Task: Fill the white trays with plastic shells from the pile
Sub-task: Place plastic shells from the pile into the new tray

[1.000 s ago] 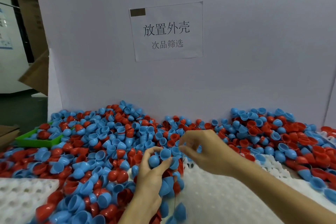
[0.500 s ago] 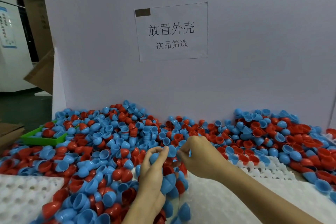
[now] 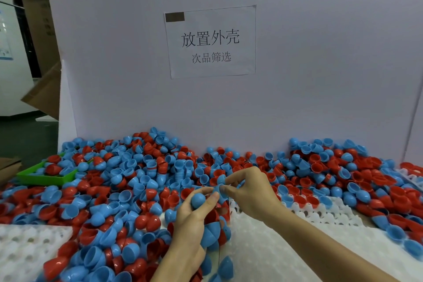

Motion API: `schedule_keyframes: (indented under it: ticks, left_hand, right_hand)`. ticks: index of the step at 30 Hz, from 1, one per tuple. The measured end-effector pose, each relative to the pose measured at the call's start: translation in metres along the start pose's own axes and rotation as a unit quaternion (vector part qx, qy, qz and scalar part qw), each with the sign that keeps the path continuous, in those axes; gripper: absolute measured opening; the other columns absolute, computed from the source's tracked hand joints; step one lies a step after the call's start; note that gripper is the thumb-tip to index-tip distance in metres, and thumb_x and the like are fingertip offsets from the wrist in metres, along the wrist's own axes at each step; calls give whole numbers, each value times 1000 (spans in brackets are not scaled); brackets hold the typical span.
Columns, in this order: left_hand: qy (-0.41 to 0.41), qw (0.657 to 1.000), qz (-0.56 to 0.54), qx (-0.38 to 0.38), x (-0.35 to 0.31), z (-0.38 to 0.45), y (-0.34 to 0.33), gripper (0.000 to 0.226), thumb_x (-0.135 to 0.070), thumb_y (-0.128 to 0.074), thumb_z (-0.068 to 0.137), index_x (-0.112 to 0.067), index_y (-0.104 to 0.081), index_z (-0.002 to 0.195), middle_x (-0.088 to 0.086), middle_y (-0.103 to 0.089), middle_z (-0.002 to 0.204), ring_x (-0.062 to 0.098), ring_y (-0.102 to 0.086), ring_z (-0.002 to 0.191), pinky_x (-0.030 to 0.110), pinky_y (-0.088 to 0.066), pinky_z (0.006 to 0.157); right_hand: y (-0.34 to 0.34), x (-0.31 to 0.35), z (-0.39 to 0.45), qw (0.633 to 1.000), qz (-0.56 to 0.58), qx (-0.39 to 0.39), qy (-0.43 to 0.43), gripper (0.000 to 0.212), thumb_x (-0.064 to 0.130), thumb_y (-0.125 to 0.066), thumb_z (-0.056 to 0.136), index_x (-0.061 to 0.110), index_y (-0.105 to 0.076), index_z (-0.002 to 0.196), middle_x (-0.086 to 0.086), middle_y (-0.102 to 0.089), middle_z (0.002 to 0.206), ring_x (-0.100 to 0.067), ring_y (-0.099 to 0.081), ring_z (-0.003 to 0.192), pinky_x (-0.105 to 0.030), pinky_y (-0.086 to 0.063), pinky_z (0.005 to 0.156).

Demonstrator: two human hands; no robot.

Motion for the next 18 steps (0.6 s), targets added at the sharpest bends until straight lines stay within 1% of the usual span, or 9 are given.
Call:
schedule_keyframes:
  ticks: [2,3,5,6,8,9,13,16,18]
  left_hand:
    - [29,999,-24,-12,3,0,0,9,-19,-74,85,-13,-75,90,19,-75,95,33,-74,89,40,-61,69]
    - [42,998,-39,-21,3,0,1,9,-18,-70,89,-10,-75,91,17,-76,93,31,-74,83,38,-60,63]
    - [65,994,-82,-35,3,-1,1,16,-18,-63,92,-7,-73,85,16,-73,82,27,-70,67,34,-56,52]
    - [75,991,-106,-35,3,-2,0,19,-19,-60,92,-6,-71,84,17,-70,79,26,-67,62,34,-55,50]
    - [81,987,-139,-26,3,-2,-1,22,-21,-53,90,-4,-67,88,18,-66,79,27,-63,63,35,-54,53]
    - [79,986,-145,-22,3,-2,-1,25,-21,-50,89,-3,-66,91,18,-65,80,27,-62,63,36,-53,55]
    - [71,989,-130,-12,2,-3,-2,28,-21,-46,91,-3,-66,97,18,-67,82,27,-62,65,36,-54,57]
    - [67,990,-124,-11,1,-6,-3,31,-22,-43,92,-3,-66,101,20,-67,88,28,-63,69,36,-55,58]
    - [69,988,-136,-5,-1,-8,-4,35,-22,-38,95,-2,-65,103,22,-66,89,29,-62,68,35,-56,54]
  right_hand:
    - [6,-4,0,1000,3,-5,-7,18,24,-72,89,12,-77,101,12,-68,95,5,-57,78,-6,-43,56]
    - [11,-7,0,1000,1,-4,-12,15,25,-72,89,13,-77,98,14,-65,92,4,-58,78,-6,-43,56]
    - [23,-15,0,1000,-11,6,-22,9,26,-70,91,20,-74,86,12,-65,90,-1,-60,79,-11,-46,61]
    - [31,-21,-1,999,-22,10,-29,11,27,-69,92,21,-72,83,8,-66,89,-4,-61,79,-15,-49,64]
    - [50,-37,-1,998,-45,10,-43,12,26,-67,94,20,-71,84,-2,-70,86,-13,-64,76,-30,-57,69]
    - [60,-46,-2,997,-52,8,-47,12,24,-66,95,20,-72,85,-5,-71,85,-18,-66,75,-32,-57,72]
    - [95,-85,-9,996,-40,13,-73,12,17,-62,97,23,-72,95,2,-72,93,-12,-69,81,-19,-56,71]
    - [109,-108,-14,995,-42,7,-88,16,15,-62,97,28,-71,95,5,-72,96,-15,-69,84,-20,-58,70]
    - [119,-123,-17,994,-45,-6,-102,15,14,-63,96,21,-72,106,7,-70,95,-17,-69,84,-21,-58,68]
Point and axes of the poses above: each hand's wrist, its own z-axis towards the middle knuckle, its own y-axis out of the back of the hand, x = y × z, the point moved 6 cm from there along z, towards the middle knuckle
